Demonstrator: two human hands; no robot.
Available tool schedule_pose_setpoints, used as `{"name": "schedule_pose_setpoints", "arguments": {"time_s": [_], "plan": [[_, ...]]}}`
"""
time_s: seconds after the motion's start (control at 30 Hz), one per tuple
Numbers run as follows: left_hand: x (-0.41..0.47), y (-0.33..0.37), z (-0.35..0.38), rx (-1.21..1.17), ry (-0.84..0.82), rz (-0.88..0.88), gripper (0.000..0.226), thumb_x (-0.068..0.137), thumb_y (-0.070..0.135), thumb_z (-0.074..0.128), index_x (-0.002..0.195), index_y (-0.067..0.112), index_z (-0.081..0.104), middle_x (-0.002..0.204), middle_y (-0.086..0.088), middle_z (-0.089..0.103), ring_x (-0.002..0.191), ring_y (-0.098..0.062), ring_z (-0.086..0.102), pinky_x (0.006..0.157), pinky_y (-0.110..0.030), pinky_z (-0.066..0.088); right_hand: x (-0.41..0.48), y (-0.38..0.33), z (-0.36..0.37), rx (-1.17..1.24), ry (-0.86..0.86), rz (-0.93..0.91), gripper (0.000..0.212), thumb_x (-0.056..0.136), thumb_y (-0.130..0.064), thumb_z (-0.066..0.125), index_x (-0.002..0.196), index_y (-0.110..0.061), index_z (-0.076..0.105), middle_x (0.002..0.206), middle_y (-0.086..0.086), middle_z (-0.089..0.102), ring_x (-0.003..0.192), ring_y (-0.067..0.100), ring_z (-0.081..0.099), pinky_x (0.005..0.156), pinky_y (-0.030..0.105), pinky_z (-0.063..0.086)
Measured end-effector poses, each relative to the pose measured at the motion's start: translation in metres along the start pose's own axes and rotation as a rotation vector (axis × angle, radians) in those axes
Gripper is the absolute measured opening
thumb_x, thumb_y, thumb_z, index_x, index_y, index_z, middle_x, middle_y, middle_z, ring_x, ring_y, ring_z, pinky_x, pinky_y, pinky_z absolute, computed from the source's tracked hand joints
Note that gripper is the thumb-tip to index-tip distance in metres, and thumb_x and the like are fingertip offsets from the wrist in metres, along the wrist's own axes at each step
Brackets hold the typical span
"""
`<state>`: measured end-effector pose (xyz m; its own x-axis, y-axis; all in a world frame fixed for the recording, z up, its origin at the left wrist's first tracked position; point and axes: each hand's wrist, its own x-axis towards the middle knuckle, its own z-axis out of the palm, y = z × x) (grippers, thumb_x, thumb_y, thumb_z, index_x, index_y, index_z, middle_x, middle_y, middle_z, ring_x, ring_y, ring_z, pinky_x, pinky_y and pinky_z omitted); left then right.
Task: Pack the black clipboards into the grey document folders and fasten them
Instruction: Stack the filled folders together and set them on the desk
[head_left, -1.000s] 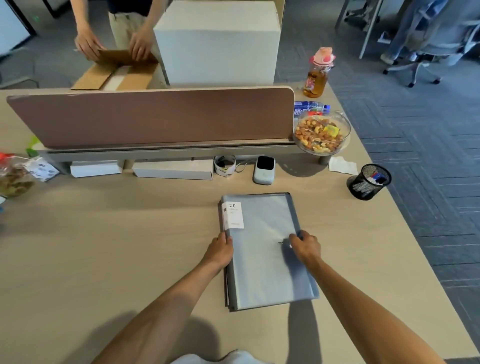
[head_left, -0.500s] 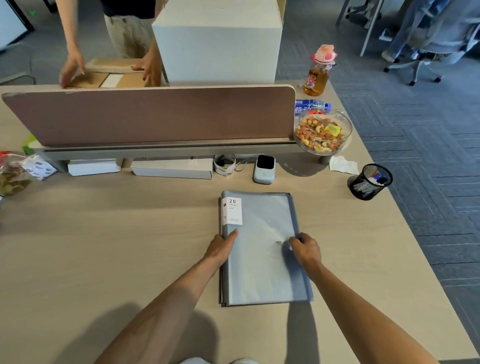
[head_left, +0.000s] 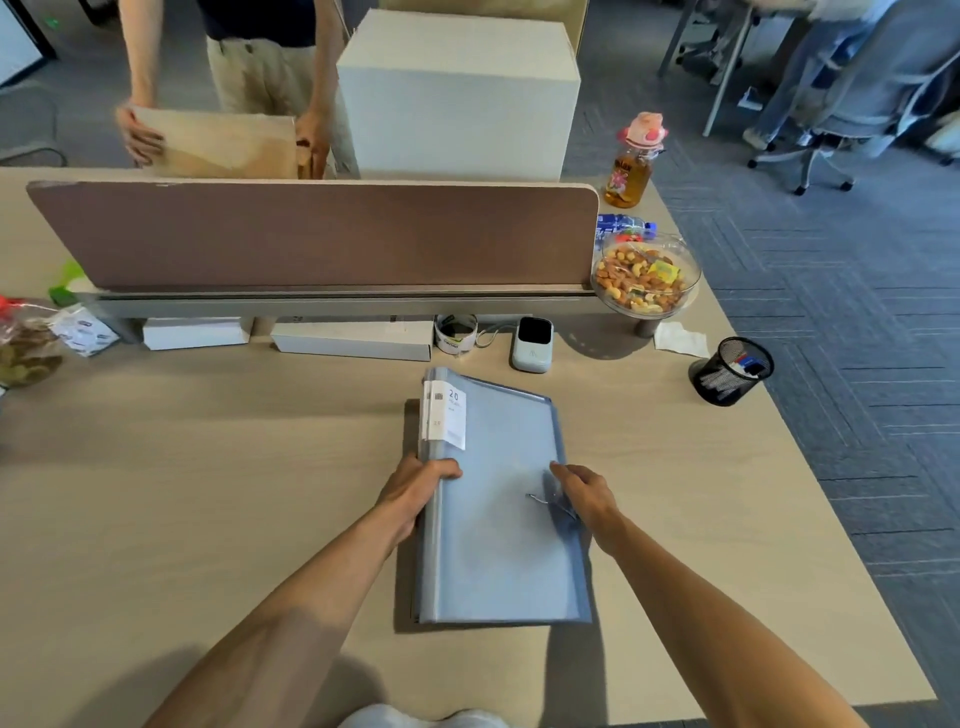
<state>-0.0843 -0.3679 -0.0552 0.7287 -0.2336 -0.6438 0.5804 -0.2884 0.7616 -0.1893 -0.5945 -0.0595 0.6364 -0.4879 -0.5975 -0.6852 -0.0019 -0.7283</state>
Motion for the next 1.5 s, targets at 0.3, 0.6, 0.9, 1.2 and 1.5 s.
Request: {"name": "schedule_pose_setpoints", "arguments": {"time_s": [0.3, 0.6, 0.9, 1.2, 1.5], "plan": [[-0.040, 0.063, -0.055, -0.086, 0.006, 0.230, 0.070, 0.055, 0.022, 0.067, 0.121, 0.010, 0.044, 0.109, -0.014, 0.063, 0.087, -0.026, 0.063, 0.074, -0.035, 0.051, -0.011, -0.075, 0.040, 0.196, 0.066, -0.110, 0.036, 0.089, -0.032, 0.061, 0.115, -0.008, 0.052, 0.096, 0.007, 0.064, 0.066, 0.014, 0.058, 0.060, 0.028, 0.046], [-0.038, 0.101, -0.084, 0.021, 0.070, 0.485, 0.071, 0.065, 0.001, 0.078, 0.125, 0.018, 0.043, 0.113, 0.000, 0.062, 0.097, -0.019, 0.062, 0.081, -0.032, 0.052, -0.045, -0.109, 0.062, 0.339, 0.226, -0.393, 0.041, 0.092, -0.012, 0.056, 0.129, -0.006, 0.039, 0.122, 0.006, 0.053, 0.107, 0.020, 0.055, 0.087, 0.032, 0.048], [-0.008, 0.068, -0.107, 0.136, -0.009, 0.507, 0.095, 0.044, 0.008, 0.090, 0.120, 0.029, 0.037, 0.114, 0.005, 0.057, 0.108, -0.018, 0.058, 0.096, -0.037, 0.050, -0.064, -0.095, 0.079, 0.255, 0.194, -0.528, 0.052, 0.089, -0.003, 0.059, 0.134, -0.012, 0.035, 0.126, -0.002, 0.048, 0.113, 0.016, 0.051, 0.098, 0.030, 0.043], [0.003, 0.080, -0.119, 0.232, -0.120, 0.512, 0.081, 0.049, 0.014, 0.087, 0.105, 0.046, 0.037, 0.120, -0.001, 0.059, 0.112, -0.020, 0.058, 0.083, -0.025, 0.051, -0.054, -0.094, 0.093, 0.175, 0.289, -0.443, 0.056, 0.078, -0.005, 0.068, 0.123, -0.013, 0.035, 0.121, 0.005, 0.050, 0.109, 0.022, 0.053, 0.092, 0.033, 0.047], [0.012, 0.053, -0.112, 0.383, 0.010, 0.512, 0.073, 0.067, 0.025, 0.084, 0.123, 0.031, 0.038, 0.119, 0.006, 0.057, 0.107, -0.018, 0.056, 0.087, -0.035, 0.050, -0.051, -0.083, 0.105, 0.014, 0.457, -0.448, 0.047, 0.079, -0.011, 0.068, 0.107, -0.016, 0.031, 0.109, 0.008, 0.047, 0.096, 0.021, 0.050, 0.077, 0.027, 0.044]]}}
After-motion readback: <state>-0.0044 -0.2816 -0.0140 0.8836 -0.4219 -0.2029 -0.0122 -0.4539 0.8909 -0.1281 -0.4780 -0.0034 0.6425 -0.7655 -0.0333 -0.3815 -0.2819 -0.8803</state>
